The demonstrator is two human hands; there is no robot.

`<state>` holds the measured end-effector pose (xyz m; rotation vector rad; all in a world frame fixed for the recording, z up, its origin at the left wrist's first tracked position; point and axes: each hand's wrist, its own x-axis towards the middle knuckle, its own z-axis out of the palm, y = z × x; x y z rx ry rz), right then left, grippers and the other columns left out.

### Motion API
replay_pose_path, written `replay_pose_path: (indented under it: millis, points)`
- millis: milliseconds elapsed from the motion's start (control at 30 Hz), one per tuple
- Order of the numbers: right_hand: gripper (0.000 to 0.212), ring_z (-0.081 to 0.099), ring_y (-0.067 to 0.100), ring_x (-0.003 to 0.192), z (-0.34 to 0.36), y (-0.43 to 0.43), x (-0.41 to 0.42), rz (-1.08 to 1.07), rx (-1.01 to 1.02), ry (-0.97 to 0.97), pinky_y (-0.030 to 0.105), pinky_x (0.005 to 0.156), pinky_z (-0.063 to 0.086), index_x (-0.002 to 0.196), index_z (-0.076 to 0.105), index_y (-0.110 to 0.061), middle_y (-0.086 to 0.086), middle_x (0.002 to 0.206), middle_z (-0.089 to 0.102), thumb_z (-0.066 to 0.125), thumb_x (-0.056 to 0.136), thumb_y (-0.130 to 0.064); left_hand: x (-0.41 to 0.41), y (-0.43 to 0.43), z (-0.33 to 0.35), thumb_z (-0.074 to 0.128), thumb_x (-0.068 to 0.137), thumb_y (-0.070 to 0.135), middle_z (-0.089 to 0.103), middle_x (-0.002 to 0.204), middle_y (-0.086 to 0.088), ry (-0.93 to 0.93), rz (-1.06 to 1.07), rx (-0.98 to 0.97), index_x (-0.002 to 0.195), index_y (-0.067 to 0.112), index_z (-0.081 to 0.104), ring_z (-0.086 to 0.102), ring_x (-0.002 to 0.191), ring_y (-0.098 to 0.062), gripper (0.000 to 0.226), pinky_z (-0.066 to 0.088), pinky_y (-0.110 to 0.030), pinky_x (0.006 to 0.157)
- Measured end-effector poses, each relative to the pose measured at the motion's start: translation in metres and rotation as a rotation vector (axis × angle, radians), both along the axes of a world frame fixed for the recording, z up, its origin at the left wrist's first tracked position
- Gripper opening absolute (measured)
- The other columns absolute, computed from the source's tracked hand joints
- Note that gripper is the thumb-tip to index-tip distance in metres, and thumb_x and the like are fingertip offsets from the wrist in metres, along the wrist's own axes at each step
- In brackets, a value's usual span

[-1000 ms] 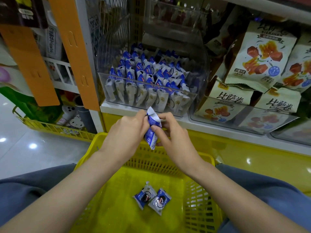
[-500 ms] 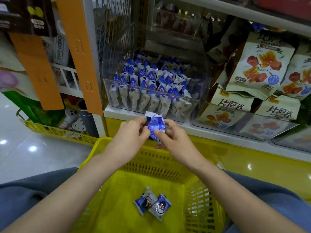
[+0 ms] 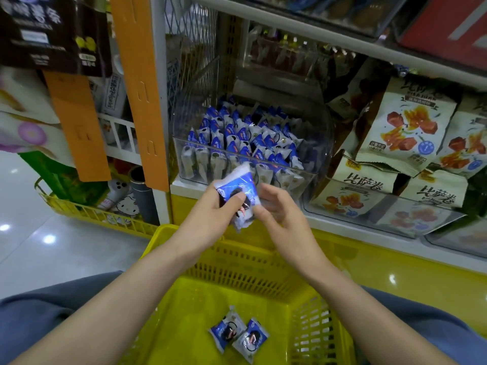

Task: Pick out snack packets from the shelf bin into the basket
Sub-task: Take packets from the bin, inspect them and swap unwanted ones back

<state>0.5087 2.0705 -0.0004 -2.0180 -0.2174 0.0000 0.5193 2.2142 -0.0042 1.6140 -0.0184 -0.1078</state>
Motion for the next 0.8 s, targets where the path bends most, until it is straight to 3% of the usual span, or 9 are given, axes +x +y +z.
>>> replay_pose_path:
  millis: [67, 167, 267, 367, 467, 567, 667, 733, 800]
  points:
    - [0.02, 0.061, -0.004, 0.086, 0.009, 0.0, 0.002, 0.069, 0.147, 0.087, 0.018, 0.076, 0.053, 0.106, 0.058, -0.027, -0.008, 0.102, 0.065, 0.055, 0.09, -0.015, 0.001, 0.003, 0.01, 0.052, 0.092, 0.019, 0.067, 0.086, 0.02, -0.124, -0.031, 0.045, 0.103, 0.023, 0.057, 0.061, 0.077, 0.011, 0.012, 0.046, -0.008, 0.067]
    - [0.015, 0.063, -0.002, 0.076, 0.026, 0.002, 0.005, 0.108, 0.217, 0.056, 0.015, 0.062, 0.051, 0.098, 0.063, -0.024, -0.011, 0.084, 0.07, 0.058, 0.087, -0.014, 0.01, 0.015, 0.029, 0.052, 0.092, 0.023, 0.067, 0.09, 0.009, -0.291, -0.012, 0.224, 0.097, 0.025, 0.059, 0.062, 0.08, 0.001, 0.009, 0.049, -0.016, 0.073]
    - [0.015, 0.066, 0.003, 0.076, 0.051, 0.003, 0.025, 0.043, 0.253, -0.045, 0.014, 0.06, 0.05, 0.099, 0.065, -0.016, -0.001, 0.087, 0.071, 0.059, 0.086, -0.021, 0.029, 0.036, 0.049, 0.043, 0.095, 0.03, 0.058, 0.091, 0.01, -0.465, 0.091, 0.428, 0.098, 0.023, 0.056, 0.052, 0.079, 0.002, 0.015, 0.039, -0.006, 0.069]
    - [0.027, 0.066, 0.007, 0.077, 0.073, 0.011, 0.075, -0.16, 0.198, -0.155, 0.013, 0.059, 0.05, 0.109, 0.06, -0.012, 0.001, 0.096, 0.069, 0.062, 0.086, -0.025, 0.051, 0.057, 0.058, 0.037, 0.096, 0.035, 0.051, 0.106, 0.007, -0.624, 0.09, 0.759, 0.118, 0.017, 0.052, 0.047, 0.101, -0.011, 0.032, 0.035, -0.022, 0.082]
    - [0.03, 0.062, 0.011, 0.074, 0.083, 0.025, 0.141, -0.337, 0.003, -0.254, 0.018, 0.058, 0.048, 0.111, 0.058, -0.008, 0.004, 0.093, 0.064, 0.06, 0.088, -0.028, 0.065, 0.066, 0.048, 0.034, 0.097, 0.036, 0.056, 0.105, -0.001, -0.666, 0.016, 1.029, 0.113, 0.015, 0.054, 0.051, 0.099, -0.021, 0.033, 0.035, -0.031, 0.081]
    - [0.026, 0.049, 0.007, 0.06, 0.077, 0.033, 0.198, -0.36, -0.308, -0.3, 0.008, 0.049, 0.033, 0.099, 0.06, -0.007, 0.0, 0.077, 0.057, 0.051, 0.093, -0.031, 0.07, 0.069, 0.035, 0.028, 0.098, 0.037, 0.06, 0.099, 0.001, -0.758, -0.031, 1.179, 0.102, 0.018, 0.056, 0.053, 0.094, -0.019, 0.033, 0.031, -0.029, 0.08]
    - [0.029, 0.048, 0.014, 0.068, 0.064, 0.036, 0.239, -0.338, -0.461, -0.246, 0.016, 0.048, 0.034, 0.113, 0.053, -0.006, 0.01, 0.1, 0.057, 0.045, 0.096, -0.028, 0.073, 0.073, 0.03, 0.025, 0.095, 0.037, 0.062, 0.092, 0.002, -0.784, -0.048, 1.194, 0.096, 0.018, 0.057, 0.055, 0.088, -0.02, 0.037, 0.035, -0.03, 0.079]
    - [0.033, 0.055, 0.021, 0.08, 0.059, 0.037, 0.258, -0.337, -0.545, -0.186, 0.017, 0.058, 0.042, 0.119, 0.05, -0.007, 0.014, 0.112, 0.057, 0.047, 0.095, -0.028, 0.076, 0.074, 0.028, 0.029, 0.093, 0.034, 0.063, 0.083, 0.0, -0.823, -0.041, 1.182, 0.089, 0.017, 0.06, 0.058, 0.079, -0.022, 0.036, 0.04, -0.032, 0.074]
    - [0.032, 0.056, 0.03, 0.097, 0.054, 0.037, 0.272, -0.315, -0.66, -0.137, 0.032, 0.079, 0.049, 0.119, 0.052, -0.005, 0.019, 0.117, 0.057, 0.048, 0.094, -0.025, 0.079, 0.074, 0.025, 0.034, 0.092, 0.03, 0.064, 0.075, 0.0, -0.886, 0.006, 1.175, 0.083, 0.016, 0.062, 0.06, 0.071, -0.021, 0.033, 0.043, -0.03, 0.067]
